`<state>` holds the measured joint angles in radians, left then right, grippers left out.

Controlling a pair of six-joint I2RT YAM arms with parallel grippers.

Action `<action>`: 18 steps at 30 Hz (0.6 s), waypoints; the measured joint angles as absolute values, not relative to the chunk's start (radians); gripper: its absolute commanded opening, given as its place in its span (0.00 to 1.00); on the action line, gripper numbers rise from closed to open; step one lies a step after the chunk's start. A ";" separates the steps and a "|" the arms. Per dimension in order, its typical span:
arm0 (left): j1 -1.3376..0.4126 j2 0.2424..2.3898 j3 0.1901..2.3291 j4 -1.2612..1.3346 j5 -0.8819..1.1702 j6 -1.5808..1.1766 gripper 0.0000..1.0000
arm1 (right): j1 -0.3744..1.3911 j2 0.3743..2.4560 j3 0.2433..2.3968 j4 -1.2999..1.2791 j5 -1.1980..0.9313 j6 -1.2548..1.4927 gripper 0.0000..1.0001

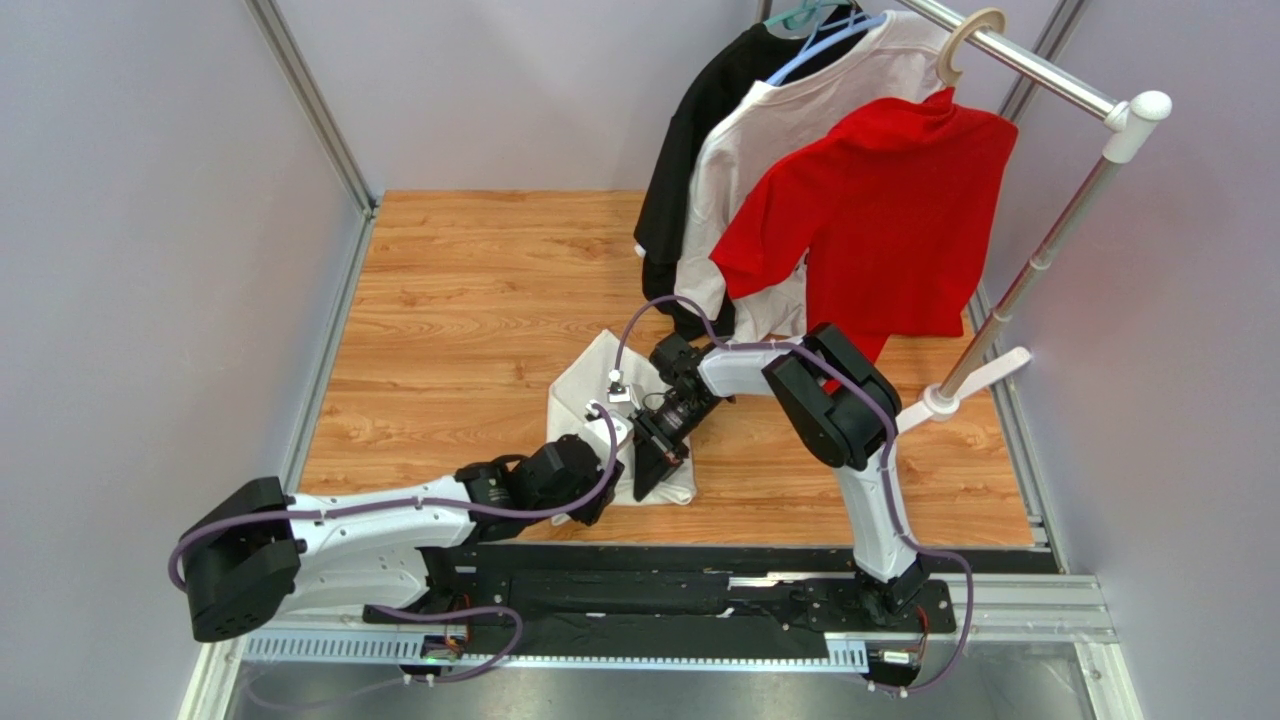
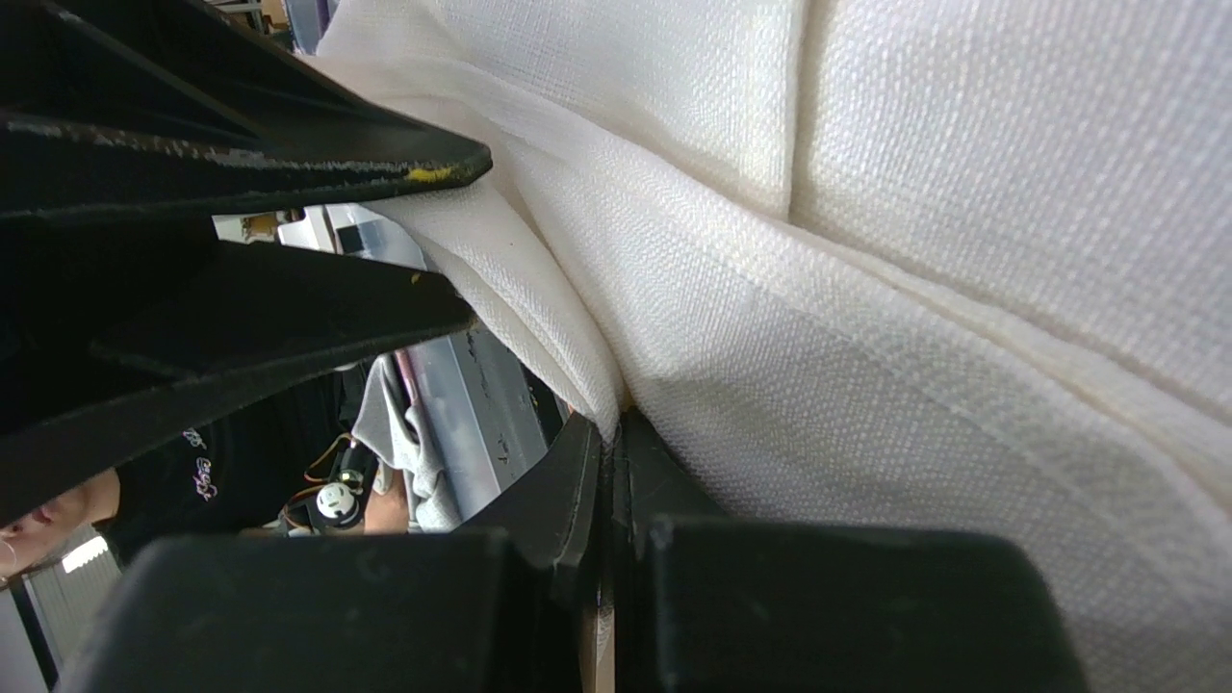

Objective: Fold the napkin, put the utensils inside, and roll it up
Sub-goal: Roll the napkin with the utensil

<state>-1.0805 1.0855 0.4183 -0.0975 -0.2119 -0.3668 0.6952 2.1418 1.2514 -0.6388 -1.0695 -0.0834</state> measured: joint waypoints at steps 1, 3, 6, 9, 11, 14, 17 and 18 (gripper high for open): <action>-1.081 1.085 0.418 -0.100 -0.215 -0.369 0.41 | 0.695 2.143 1.252 -0.640 -1.070 -0.083 0.00; -1.084 1.085 0.418 -0.102 -0.221 -0.374 0.36 | 0.693 2.146 1.253 -0.640 -1.076 -0.083 0.00; -1.089 1.085 0.418 -0.105 -0.221 -0.386 0.24 | 0.690 2.155 1.258 -0.647 -1.086 -0.083 0.00; -1.092 1.088 0.418 -0.106 -0.223 -0.404 0.07 | 0.686 2.157 1.258 -0.649 -1.092 -0.083 0.00; -1.092 1.097 0.418 -0.106 -0.227 -0.413 0.00 | 0.684 2.158 1.258 -0.650 -1.093 -0.083 0.01; -1.090 1.127 0.418 -0.104 -0.235 -0.440 0.00 | 0.684 2.158 1.258 -0.650 -1.093 -0.083 0.09; -1.061 1.152 0.419 -0.091 -0.205 -0.455 0.00 | 0.683 2.157 1.258 -0.648 -1.092 -0.077 0.25; -1.043 1.162 0.419 -0.085 -0.187 -0.461 0.00 | 0.682 2.157 1.258 -0.647 -1.089 -0.074 0.31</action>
<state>-1.0431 1.1618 0.4187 -0.0849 -0.1867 -0.4606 0.6823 2.1574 1.2579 -0.6472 -1.0889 -0.0742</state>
